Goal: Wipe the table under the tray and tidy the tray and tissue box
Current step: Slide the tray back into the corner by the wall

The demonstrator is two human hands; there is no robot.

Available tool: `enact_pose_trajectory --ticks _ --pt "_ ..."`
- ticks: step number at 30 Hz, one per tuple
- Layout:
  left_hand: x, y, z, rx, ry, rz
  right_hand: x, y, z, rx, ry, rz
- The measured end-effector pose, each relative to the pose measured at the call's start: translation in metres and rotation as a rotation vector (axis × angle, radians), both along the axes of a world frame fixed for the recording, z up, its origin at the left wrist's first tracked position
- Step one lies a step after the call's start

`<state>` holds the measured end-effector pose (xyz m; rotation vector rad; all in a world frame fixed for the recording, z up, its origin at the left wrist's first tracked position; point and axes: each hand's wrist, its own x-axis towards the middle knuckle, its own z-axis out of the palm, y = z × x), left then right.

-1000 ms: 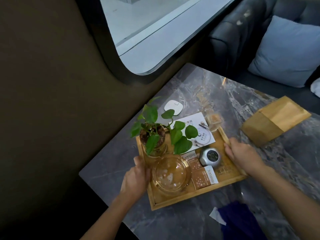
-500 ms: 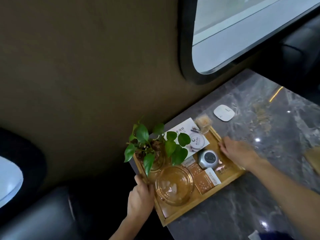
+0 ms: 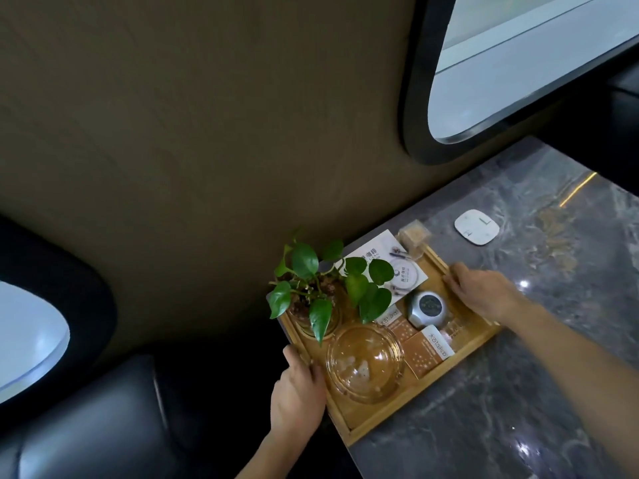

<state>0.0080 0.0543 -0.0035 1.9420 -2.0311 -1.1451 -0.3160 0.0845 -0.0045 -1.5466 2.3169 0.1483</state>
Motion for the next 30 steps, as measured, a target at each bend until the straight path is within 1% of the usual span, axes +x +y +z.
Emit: enact_pose_trajectory --ticks 3,5,6,9,11,13,16,18,21,26,30 --pt "0.004 0.0 0.005 0.029 0.008 -0.015 -0.006 0.011 0.003 -0.075 -0.137 -0.055" --pt "0.012 0.001 0.005 -0.025 0.073 -0.054 -0.011 0.022 0.008 -0.124 -0.266 -0.126" --pt "0.016 0.002 0.005 -0.05 0.063 -0.105 -0.012 0.028 0.01 -0.123 -0.335 -0.135" --pt "0.021 0.014 0.001 -0.048 -0.084 -0.271 -0.014 0.044 0.014 -0.016 -0.476 -0.098" --pt "0.018 0.024 -0.002 -0.016 -0.15 -0.337 -0.015 0.051 0.013 0.083 -0.484 -0.101" --pt "0.014 0.032 -0.005 0.013 -0.186 -0.352 -0.014 0.055 0.011 0.161 -0.468 -0.088" --pt "0.013 0.036 -0.007 0.014 -0.214 -0.355 -0.01 0.056 0.009 0.231 -0.386 -0.041" --pt "0.013 0.036 -0.008 0.0 -0.223 -0.364 -0.009 0.055 0.008 0.201 -0.35 -0.025" --pt "0.013 0.036 -0.008 -0.019 -0.22 -0.366 -0.008 0.051 0.009 0.107 -0.364 0.0" --pt "0.01 0.03 -0.008 -0.019 -0.191 -0.337 -0.006 0.045 0.015 0.068 -0.318 0.021" --pt "0.013 0.015 -0.009 -0.051 -0.143 -0.314 -0.001 0.035 0.016 0.023 -0.324 0.018"
